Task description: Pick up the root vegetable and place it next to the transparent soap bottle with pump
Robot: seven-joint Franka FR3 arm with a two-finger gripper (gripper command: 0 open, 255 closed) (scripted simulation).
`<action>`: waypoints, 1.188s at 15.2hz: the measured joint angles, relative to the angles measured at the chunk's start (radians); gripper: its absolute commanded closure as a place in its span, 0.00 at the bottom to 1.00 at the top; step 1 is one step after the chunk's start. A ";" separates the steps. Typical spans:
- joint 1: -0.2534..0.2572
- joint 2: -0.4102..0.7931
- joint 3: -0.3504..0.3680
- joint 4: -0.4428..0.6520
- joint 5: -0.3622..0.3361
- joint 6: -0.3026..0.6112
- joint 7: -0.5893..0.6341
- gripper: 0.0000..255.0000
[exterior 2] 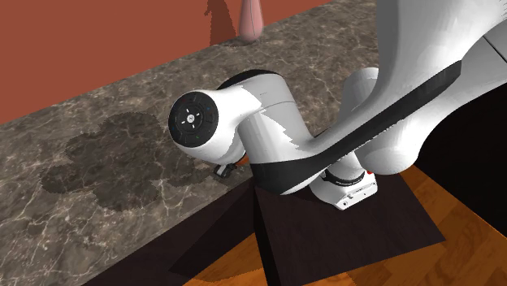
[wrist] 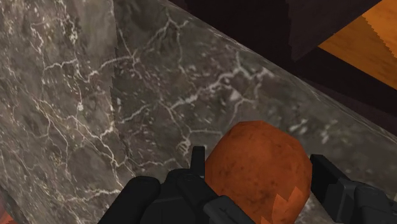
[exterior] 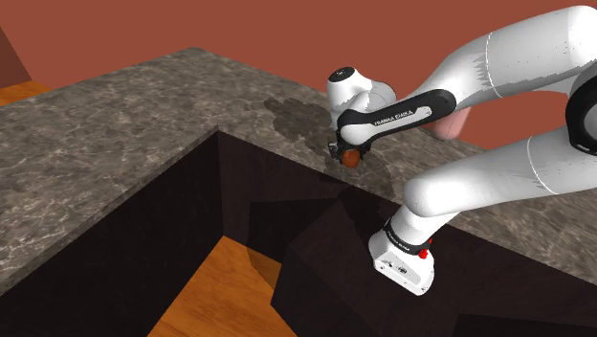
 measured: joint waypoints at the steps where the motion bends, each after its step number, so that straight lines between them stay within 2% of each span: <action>1: 0.000 0.000 0.000 0.000 0.000 0.000 0.000 1.00; 9: 0.002 -0.005 -0.001 0.003 0.002 -0.007 -0.003 1.00; 18: 0.020 -0.089 -0.027 0.066 0.026 -0.142 -0.065 1.00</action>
